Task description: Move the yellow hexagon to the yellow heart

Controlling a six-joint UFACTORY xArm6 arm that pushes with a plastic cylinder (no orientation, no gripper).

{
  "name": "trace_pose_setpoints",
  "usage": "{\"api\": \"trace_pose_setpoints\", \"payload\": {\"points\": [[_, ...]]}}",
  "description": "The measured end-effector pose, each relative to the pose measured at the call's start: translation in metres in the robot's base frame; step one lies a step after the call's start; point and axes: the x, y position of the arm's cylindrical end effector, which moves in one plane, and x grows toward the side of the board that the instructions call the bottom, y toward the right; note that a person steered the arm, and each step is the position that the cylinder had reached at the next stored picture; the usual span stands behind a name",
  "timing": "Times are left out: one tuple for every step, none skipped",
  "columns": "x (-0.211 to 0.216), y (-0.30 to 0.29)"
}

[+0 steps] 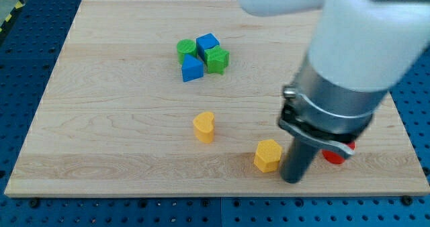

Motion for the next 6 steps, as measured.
{"api": "trace_pose_setpoints", "payload": {"points": [[-0.015, -0.041], [-0.028, -0.057], [-0.028, -0.032], [-0.024, 0.015], [-0.026, 0.012], [-0.032, -0.026]]}}
